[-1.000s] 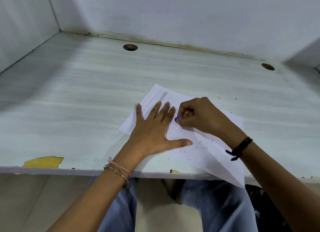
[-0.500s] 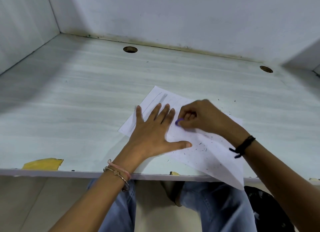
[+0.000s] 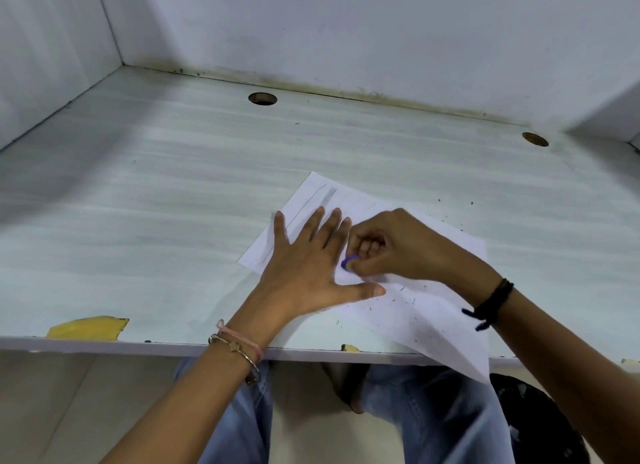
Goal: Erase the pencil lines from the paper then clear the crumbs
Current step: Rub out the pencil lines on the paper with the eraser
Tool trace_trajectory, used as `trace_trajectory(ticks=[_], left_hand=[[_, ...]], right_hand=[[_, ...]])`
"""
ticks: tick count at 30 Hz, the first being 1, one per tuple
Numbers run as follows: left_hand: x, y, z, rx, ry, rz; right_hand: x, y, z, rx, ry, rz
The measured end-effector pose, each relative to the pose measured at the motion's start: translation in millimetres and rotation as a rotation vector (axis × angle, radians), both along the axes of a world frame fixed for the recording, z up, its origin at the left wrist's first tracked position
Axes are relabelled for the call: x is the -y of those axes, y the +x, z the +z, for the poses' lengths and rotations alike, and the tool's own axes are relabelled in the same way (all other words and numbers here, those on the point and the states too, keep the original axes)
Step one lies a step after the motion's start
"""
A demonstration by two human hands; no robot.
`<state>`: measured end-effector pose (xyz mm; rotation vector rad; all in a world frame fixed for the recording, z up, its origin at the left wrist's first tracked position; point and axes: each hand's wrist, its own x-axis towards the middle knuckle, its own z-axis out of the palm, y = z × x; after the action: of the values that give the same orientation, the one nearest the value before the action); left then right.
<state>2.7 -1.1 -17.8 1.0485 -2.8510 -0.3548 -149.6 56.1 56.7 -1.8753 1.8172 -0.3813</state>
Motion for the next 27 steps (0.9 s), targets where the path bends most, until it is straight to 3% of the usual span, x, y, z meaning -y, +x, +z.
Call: trace_trajectory(ticks=[6,10,14,18,23,27], left_hand=[[-2,1,2,-0.006,0.022,0.013],[-1,1,2,0.003,0.018,0.005],[-2,1,3,0.004,0.014,0.008],[-2,2,4,0.001,0.035,0.004],[-2,2,3,0.006,0.017,0.007],[-2,1,3,0.003,0.034,0.008]], right_hand=[[17,-23,1,-0.036,-0.135,-0.201],[4,-9,-1,-0.01,0.008,-0.011],[18,-33,2,-0.046,-0.155,-0.212],[4,-15,-2,-0.023,-0.062,-0.03],[16,-33,-3,-0.058,-0.185,-0.233],[6,-18,-5,-0.024,-0.082,-0.073]])
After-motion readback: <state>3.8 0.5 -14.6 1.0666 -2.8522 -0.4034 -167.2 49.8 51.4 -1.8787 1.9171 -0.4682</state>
